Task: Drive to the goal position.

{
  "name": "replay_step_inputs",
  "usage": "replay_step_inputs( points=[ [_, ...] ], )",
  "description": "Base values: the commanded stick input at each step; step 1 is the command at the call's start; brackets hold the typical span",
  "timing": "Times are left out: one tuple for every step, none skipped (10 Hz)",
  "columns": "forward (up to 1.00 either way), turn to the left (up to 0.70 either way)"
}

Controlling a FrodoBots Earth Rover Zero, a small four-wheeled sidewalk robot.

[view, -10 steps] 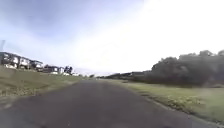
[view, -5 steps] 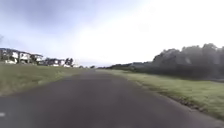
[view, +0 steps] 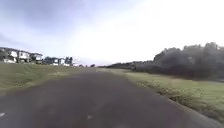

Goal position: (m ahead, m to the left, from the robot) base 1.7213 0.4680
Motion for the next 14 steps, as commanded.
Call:
replay_step_inputs(
  points=[
    [1.00, 0.17],
    [1.00, 0.13],
    [1.00, 0.09],
    [1.00, 0.05],
    [1.00, 0.01],
    [1.00, 0.00],
    [1.00, 0.00],
    [1.00, 0.00],
    [1.00, 0.00],
    [1.00, 0.00],
    [1.00, 0.00],
    [1.00, 0.00],
    [1.00, 0.00],
    [1.00, 0.00]
  ],
)
